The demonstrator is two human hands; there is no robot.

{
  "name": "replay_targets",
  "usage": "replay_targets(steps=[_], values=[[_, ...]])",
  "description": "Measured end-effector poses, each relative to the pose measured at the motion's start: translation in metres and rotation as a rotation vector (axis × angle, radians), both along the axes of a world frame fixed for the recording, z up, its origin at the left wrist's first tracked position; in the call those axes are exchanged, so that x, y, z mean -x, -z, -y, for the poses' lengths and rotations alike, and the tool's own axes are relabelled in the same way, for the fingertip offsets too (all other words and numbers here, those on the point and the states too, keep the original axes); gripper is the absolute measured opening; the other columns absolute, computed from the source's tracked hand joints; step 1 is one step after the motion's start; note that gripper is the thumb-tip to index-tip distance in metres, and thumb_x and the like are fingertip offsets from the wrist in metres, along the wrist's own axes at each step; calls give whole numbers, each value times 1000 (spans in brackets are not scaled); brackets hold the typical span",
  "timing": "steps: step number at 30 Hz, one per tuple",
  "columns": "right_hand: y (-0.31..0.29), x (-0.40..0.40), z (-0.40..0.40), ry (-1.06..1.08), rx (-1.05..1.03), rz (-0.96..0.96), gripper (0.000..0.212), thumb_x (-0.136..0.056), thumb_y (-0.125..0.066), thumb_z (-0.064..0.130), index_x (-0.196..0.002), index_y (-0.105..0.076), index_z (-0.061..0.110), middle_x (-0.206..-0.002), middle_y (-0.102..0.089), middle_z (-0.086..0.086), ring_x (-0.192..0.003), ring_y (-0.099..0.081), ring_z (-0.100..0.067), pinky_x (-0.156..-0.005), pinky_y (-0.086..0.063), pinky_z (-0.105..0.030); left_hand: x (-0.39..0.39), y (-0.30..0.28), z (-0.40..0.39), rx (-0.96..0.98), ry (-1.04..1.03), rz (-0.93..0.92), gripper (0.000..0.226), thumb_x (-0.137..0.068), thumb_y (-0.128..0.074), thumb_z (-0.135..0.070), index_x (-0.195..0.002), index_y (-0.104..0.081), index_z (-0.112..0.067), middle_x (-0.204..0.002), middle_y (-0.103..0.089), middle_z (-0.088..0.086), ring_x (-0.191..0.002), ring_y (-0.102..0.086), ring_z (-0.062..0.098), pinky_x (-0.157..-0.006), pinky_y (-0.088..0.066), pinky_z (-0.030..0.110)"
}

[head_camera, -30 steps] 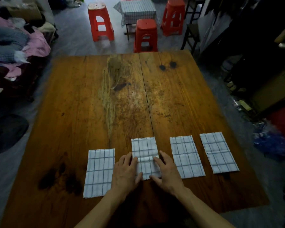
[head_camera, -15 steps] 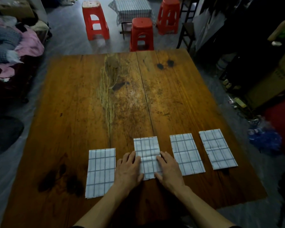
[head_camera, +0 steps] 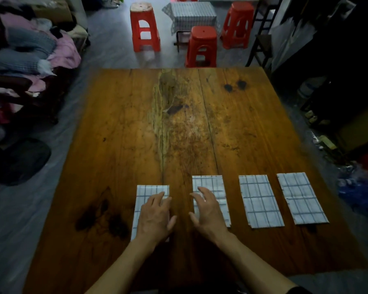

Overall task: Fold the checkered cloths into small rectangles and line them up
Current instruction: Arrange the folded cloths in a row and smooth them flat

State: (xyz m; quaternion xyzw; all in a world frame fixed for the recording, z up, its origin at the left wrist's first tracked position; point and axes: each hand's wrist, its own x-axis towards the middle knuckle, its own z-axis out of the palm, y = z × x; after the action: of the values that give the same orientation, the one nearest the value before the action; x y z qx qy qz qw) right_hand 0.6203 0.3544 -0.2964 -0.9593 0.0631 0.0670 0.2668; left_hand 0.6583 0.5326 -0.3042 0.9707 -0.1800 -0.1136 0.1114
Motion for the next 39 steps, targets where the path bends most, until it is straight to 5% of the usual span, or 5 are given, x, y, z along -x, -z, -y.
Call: replay_targets(steps=[8,15,22,39], values=[[4,17,-65,-161,29,-78,71,-85,-67,41,-145,-32,28,-158,-18,0,-146,-15,-18,-112,-10,-29,6,4,-82,20,-25,-43,59,-82,-68,-45,-135,-49,-27,-146,-44,1,-132,-40,20,-104,-41,37],[12,26,-86,-230,145,-99,70,-83,-69,41,-141,-34,27,-155,-16,-3,-143,-19,-23,-115,-21,-35,16,13,-111,-34,145,-31,59,-73,-74,-47,-125,-57,-26,-136,-54,2,-121,-51,24,-91,-51,39],[19,29,-90,-187,161,-122,64,-87,-65,38,-142,-35,27,-160,-17,-4,-149,-6,-25,-118,-6,-41,22,13,-108,-35,214,31,65,-51,-89,-42,-108,-65,-22,-118,-64,5,-102,-64,23,-75,-57,35],[18,-11,-55,-151,163,-112,67,-89,-62,38,-146,-29,24,-160,-15,-4,-149,-5,-24,-114,2,-36,-15,18,-70,-82,178,40,63,-61,-83,-45,-114,-60,-21,-123,-60,5,-110,-57,24,-84,-53,38]])
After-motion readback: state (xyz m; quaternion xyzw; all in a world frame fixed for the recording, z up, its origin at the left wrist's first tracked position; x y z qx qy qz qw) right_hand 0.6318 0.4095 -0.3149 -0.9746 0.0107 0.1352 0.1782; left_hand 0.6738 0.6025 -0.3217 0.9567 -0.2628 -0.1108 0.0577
